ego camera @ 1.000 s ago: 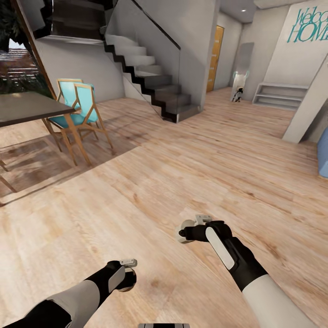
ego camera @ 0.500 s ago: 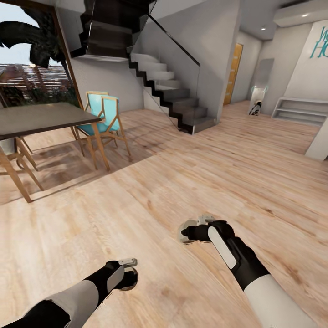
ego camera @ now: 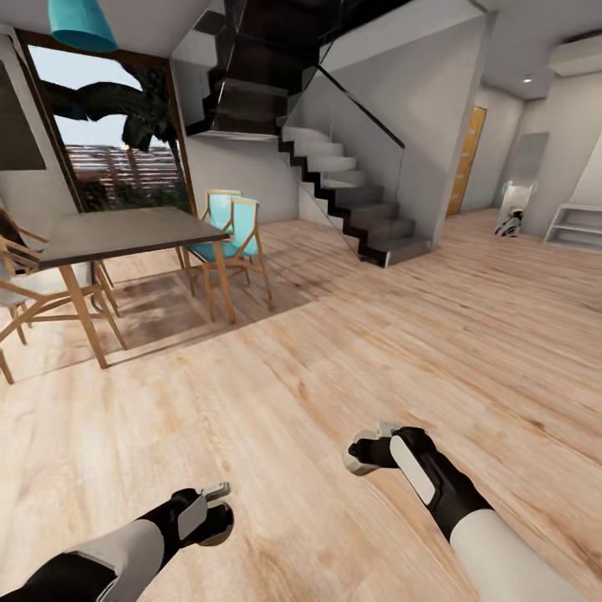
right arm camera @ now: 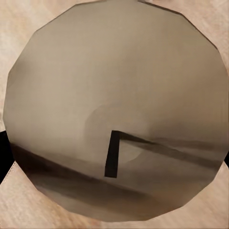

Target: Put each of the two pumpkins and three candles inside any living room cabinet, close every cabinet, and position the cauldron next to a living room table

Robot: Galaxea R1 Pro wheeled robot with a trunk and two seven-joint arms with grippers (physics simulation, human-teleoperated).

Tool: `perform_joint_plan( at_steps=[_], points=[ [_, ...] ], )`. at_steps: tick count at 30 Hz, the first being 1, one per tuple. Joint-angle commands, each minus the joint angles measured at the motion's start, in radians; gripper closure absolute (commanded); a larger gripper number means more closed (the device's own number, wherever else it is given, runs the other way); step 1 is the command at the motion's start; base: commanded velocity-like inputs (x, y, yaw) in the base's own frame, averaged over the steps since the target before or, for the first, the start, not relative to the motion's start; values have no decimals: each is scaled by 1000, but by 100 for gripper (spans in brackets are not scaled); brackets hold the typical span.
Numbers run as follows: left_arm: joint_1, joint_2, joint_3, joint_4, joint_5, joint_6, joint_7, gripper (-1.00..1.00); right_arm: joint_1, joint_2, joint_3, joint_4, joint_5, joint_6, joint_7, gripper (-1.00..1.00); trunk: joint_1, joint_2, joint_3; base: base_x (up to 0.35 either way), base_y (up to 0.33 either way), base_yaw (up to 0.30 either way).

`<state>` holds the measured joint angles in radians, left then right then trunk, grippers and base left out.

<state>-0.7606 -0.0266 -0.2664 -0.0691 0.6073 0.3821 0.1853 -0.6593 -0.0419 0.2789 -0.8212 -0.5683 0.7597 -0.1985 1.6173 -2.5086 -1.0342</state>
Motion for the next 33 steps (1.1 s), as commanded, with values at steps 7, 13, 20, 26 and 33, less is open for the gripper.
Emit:
perform_joint_plan(
  at_steps=[7,13,20,26,33],
  points=[
    [6,45,-2,31,18,-72,4,100,0,0,10,77,-11,-33,-8,100,-3,1,26,0,0,289],
    [9,51,6,35,83,-144,-1,100,0,2,114,143,-11,-115,-7,100,-6,3,50,0,0,294],
    [9,55,9,46,101,-153,-65,100,1,5,144,163,-10,-151,-9,100,-9,4,73,0,0,283],
    [9,56,9,56,100,-153,-74,100,0,5,144,178,-10,-152,-13,100,-12,6,90,0,0,252],
    [9,54,9,57,101,-154,-75,100,0,5,171,189,-8,-152,-14,100,-15,7,109,0,0,226]
  ],
)
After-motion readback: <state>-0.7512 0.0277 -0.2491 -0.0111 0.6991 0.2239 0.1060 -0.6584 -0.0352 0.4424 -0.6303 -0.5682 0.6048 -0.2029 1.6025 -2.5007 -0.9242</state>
